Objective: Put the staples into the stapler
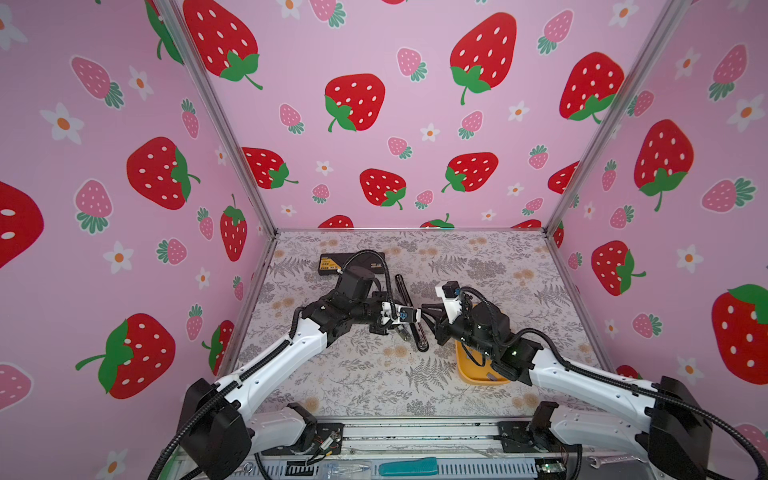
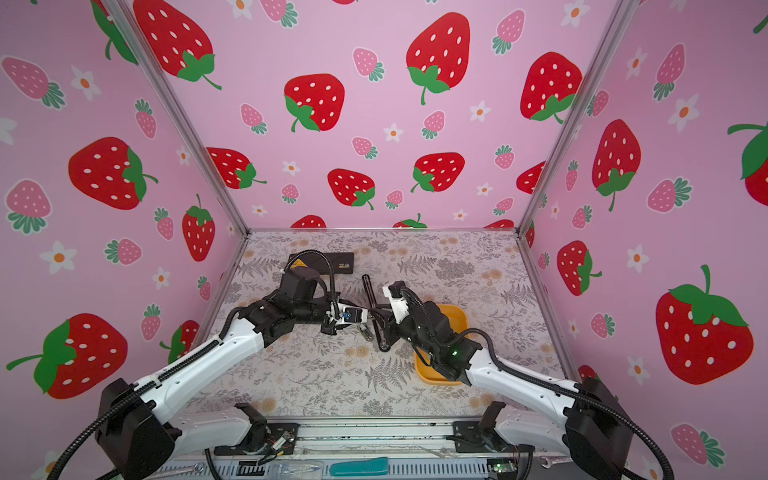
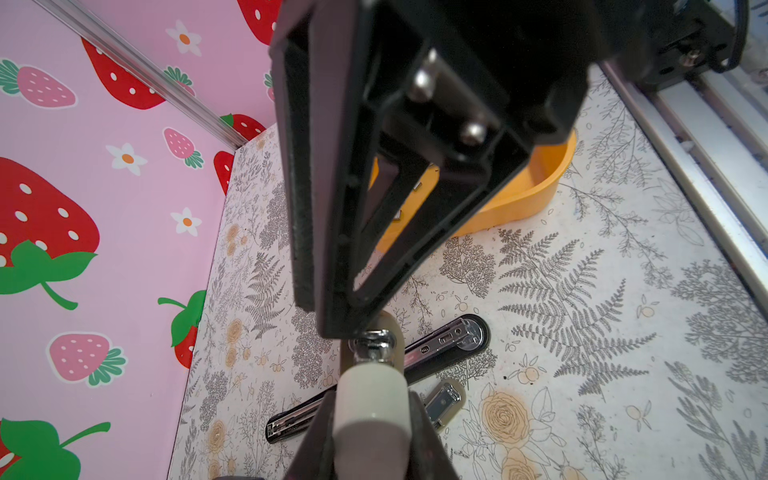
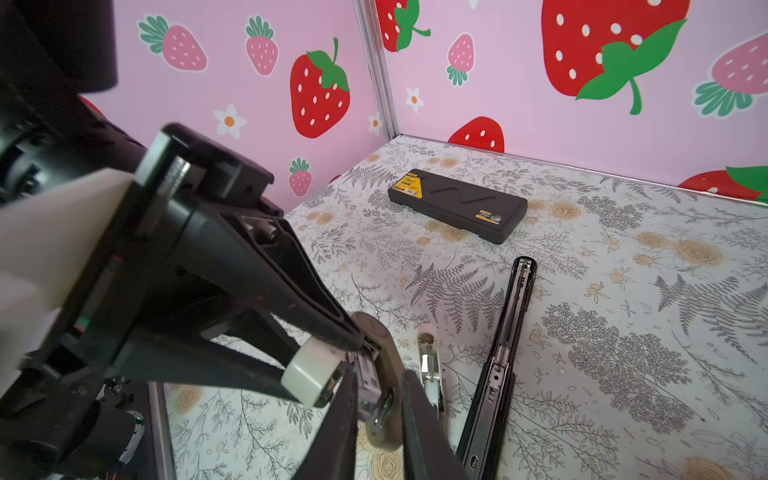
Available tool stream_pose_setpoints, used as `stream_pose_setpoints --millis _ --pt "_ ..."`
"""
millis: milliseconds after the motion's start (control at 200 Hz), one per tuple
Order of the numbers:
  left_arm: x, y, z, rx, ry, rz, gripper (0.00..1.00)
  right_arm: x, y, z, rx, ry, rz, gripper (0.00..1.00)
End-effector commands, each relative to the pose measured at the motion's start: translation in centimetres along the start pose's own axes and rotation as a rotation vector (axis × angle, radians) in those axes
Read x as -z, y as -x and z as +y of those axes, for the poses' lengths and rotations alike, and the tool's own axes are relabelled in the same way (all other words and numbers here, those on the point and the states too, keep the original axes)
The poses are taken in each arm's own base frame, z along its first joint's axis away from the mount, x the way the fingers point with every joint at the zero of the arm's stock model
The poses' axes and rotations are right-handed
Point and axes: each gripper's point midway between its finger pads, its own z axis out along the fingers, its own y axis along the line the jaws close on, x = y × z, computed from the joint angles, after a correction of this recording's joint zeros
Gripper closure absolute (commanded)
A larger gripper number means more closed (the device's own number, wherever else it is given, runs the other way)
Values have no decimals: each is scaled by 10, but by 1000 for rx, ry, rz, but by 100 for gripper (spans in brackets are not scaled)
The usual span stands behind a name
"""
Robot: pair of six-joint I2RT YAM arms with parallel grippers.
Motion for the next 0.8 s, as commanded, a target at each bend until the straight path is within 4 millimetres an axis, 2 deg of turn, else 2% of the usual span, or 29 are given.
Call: stream_pose_setpoints --millis 0,250,795 --pt "5 11 12 -11 32 -33 100 -6 13 3 7 3 -22 78" --pt "9 18 15 -5 46 -60 100 -15 5 0 -1 -12 10 77" --pt "18 52 13 42 26 -229 100 -29 -12 -9 -17 -48 64 74"
